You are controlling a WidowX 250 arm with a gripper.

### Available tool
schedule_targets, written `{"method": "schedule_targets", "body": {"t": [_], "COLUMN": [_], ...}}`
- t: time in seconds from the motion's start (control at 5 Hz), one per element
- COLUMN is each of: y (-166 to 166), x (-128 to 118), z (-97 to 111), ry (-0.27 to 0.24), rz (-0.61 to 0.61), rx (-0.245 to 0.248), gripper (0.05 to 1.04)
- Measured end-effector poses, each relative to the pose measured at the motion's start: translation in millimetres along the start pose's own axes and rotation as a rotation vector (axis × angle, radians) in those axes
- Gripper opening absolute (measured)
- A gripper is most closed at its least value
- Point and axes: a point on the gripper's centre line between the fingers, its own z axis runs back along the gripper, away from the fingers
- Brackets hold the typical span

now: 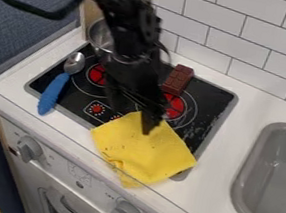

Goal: Move the yellow cloth beside the brown object

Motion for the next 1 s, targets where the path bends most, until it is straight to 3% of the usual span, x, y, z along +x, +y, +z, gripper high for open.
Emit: {"method": "schedule_targets", "body": {"t": [0.4, 0.6, 0.8, 1.0], "y": [-21.0, -24.9, -30.5, -35.8], "x": [5.9, 21.1, 50.1, 93.9], "z": [-31.3, -38.0, -43.3, -48.5], "ry": [0.067, 0.068, 0.054, 0.029], "rz": [-0.040, -0.051, -0.037, 0.031], "rx": [-0.004, 0.008, 0.012, -0.011], "gripper": [1.001, 1.001, 1.001, 1.001]}}
